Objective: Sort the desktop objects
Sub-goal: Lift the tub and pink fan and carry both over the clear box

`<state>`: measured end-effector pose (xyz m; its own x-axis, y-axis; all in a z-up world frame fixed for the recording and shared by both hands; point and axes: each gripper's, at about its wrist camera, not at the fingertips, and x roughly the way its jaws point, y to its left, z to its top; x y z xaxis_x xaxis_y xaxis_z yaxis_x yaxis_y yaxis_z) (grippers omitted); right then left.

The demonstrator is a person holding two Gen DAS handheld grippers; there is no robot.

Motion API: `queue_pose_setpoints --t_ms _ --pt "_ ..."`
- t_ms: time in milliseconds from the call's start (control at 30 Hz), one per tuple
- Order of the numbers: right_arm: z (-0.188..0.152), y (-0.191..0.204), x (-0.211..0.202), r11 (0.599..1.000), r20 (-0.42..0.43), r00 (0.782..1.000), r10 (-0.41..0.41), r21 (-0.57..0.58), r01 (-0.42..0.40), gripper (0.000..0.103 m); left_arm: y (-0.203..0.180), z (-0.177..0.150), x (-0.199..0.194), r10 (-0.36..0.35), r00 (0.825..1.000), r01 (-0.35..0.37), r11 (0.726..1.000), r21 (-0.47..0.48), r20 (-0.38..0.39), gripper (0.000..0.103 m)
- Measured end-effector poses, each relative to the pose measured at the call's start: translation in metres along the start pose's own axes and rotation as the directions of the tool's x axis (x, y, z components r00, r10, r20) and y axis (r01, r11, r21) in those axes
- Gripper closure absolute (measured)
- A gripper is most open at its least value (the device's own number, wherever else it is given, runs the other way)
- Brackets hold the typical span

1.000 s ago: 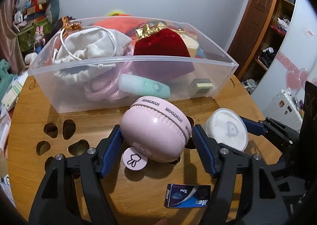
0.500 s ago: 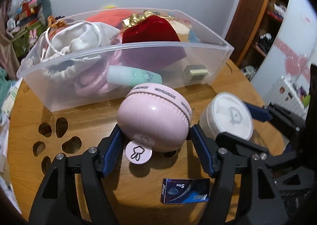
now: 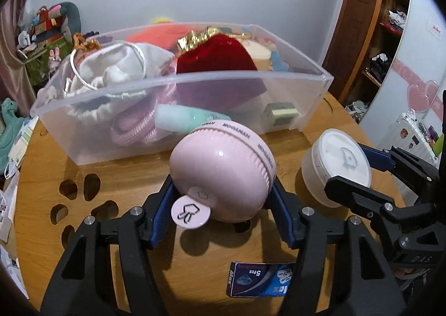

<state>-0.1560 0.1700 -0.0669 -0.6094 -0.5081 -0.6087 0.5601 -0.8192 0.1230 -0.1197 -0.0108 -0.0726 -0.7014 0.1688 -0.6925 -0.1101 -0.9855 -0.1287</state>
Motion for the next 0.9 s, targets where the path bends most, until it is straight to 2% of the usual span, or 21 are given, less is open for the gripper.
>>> queue_pose_setpoints --t_ms 167,367,500,733,900 --pt "0.005 -0.001 -0.005 1.000 0.015 1.000 -0.018 -0.008 0.018 0.040 0.004 0.004 -0.014 0.003 0.998 -0.002 1.000 -0.005 0.069 0.041" --pt "0.012 0.000 -0.014 0.999 0.042 0.999 -0.035 -0.021 0.036 0.040 0.012 0.007 -0.020 -0.003 0.995 0.006 1.000 -0.025 0.096 0.042" --pt "0.014 0.002 -0.014 0.999 0.041 0.999 -0.031 -0.026 0.032 0.040 0.011 0.008 -0.011 -0.037 0.997 0.039 0.999 -0.020 0.066 0.046" --pt "0.013 0.002 -0.013 0.999 0.034 0.999 -0.026 -0.032 0.027 0.040 -0.006 0.012 -0.005 -0.026 0.998 0.024 0.999 0.047 0.048 0.045" --pt "0.012 -0.003 -0.013 1.000 0.033 0.999 -0.023 -0.020 0.024 0.040 -0.010 0.016 0.009 -0.025 1.000 0.025 0.999 0.042 0.007 0.045"
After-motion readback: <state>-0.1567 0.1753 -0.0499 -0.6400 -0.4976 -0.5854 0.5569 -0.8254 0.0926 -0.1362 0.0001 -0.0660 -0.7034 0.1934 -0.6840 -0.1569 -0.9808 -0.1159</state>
